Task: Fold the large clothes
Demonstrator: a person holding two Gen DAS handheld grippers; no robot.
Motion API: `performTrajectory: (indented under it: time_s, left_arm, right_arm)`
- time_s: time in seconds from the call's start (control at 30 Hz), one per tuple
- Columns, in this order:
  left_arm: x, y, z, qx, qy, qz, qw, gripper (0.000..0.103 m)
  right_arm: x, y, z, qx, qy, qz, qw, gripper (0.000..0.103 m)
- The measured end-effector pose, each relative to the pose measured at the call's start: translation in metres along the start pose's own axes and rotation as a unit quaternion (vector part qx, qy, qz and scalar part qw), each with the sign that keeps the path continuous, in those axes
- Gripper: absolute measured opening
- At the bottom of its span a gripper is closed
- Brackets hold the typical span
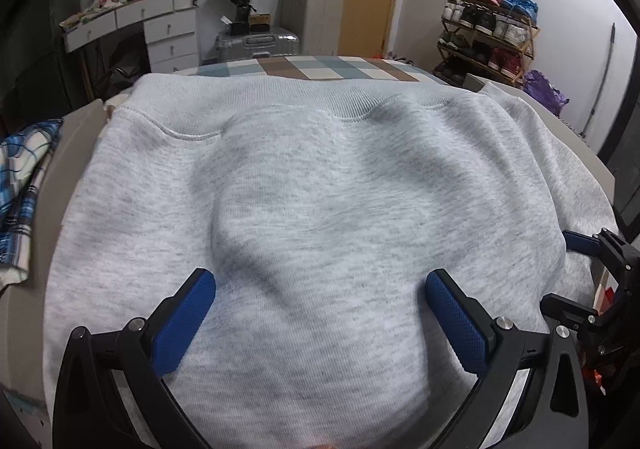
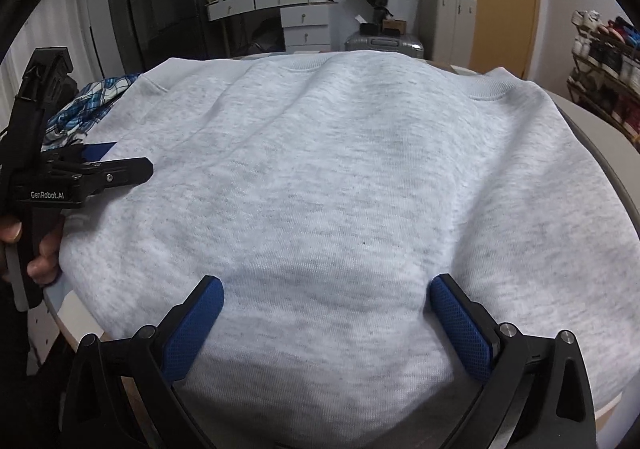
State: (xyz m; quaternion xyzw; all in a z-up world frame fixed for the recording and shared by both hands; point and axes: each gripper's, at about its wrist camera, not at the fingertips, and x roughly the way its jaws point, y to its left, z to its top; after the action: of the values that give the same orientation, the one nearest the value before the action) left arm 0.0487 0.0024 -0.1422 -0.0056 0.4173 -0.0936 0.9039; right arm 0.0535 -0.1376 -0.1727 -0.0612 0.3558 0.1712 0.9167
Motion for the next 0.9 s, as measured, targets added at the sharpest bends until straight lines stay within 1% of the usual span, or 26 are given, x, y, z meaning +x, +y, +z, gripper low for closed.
performTrajectory:
  time_s: [0.03,0.07,0.13,0.17,0.2,0.23,0.33,0.4,0.57,0.63,0.67,0.7,0.73,0.77,0.8,0.83,0.9]
  left_arm:
    - [-0.002,-0.004,0.001,0.0,0.007,0.008,0.9999,0.102]
    - [-0.007,-0.012,0.003,0.004,0.012,0.004,0.9999,0.102]
    - [-0.019,-0.027,0.004,0.02,-0.004,-0.001,0.9998,0.102]
    - [-0.022,-0.036,0.003,0.032,-0.007,-0.014,0.9994,0.102]
    - [-0.021,-0.043,0.0,0.044,-0.001,-0.018,0.9989,0.102]
    - [-0.019,-0.047,-0.002,0.052,0.003,-0.015,0.9985,0.102]
    - [-0.005,-0.054,-0.013,0.087,0.001,0.019,0.996,0.102]
    - [-0.004,-0.054,-0.02,0.098,-0.021,0.023,0.9947,0.102]
    - [-0.007,-0.049,-0.02,0.097,-0.023,0.022,0.9948,0.102]
    - [-0.01,-0.047,-0.021,0.098,-0.024,0.022,0.9947,0.102]
    - [-0.01,-0.048,-0.02,0.098,-0.024,0.023,0.9946,0.102]
    - [-0.011,-0.047,-0.021,0.099,-0.025,0.023,0.9945,0.102]
    - [-0.011,-0.047,-0.02,0.099,-0.025,0.023,0.9945,0.102]
    - [-0.011,-0.046,-0.019,0.099,-0.025,0.023,0.9945,0.102]
    - [-0.012,-0.046,-0.019,0.1,-0.025,0.023,0.9944,0.102]
    - [-0.012,-0.046,-0.02,0.101,-0.026,0.024,0.9943,0.102]
    - [-0.012,-0.052,-0.019,0.101,-0.026,0.024,0.9943,0.102]
  right_arm:
    - [0.0,0.0,-0.001,-0.001,-0.002,0.0,1.0,0.103]
    - [0.0,0.0,-0.001,0.0,-0.003,0.0,1.0,0.103]
    - [-0.001,-0.001,-0.002,-0.002,-0.005,-0.001,1.0,0.103]
    - [-0.001,-0.001,-0.003,-0.003,-0.007,-0.001,1.0,0.103]
    - [-0.001,0.0,-0.003,-0.004,-0.009,-0.002,1.0,0.103]
    - [-0.001,0.001,-0.003,-0.005,-0.012,-0.004,1.0,0.103]
    - [-0.001,0.003,-0.003,-0.007,-0.012,-0.008,1.0,0.103]
    - [-0.002,0.004,-0.003,-0.007,-0.013,-0.01,1.0,0.103]
    - [-0.007,0.006,0.004,-0.003,-0.01,-0.011,1.0,0.103]
    - [-0.015,0.004,0.007,-0.001,-0.023,-0.004,1.0,0.103]
    - [-0.018,0.004,0.008,-0.004,-0.028,-0.008,1.0,0.103]
    - [-0.018,0.001,0.009,-0.009,-0.028,-0.021,0.999,0.103]
    - [-0.015,-0.002,0.008,-0.012,-0.018,-0.029,0.999,0.103]
    - [-0.011,-0.006,0.007,-0.015,-0.006,-0.026,1.0,0.103]
    - [-0.01,-0.009,0.005,-0.02,-0.003,-0.018,1.0,0.103]
    - [-0.012,-0.009,0.002,-0.03,-0.007,-0.016,0.999,0.103]
    - [-0.02,-0.005,-0.005,-0.055,-0.01,-0.034,0.998,0.103]
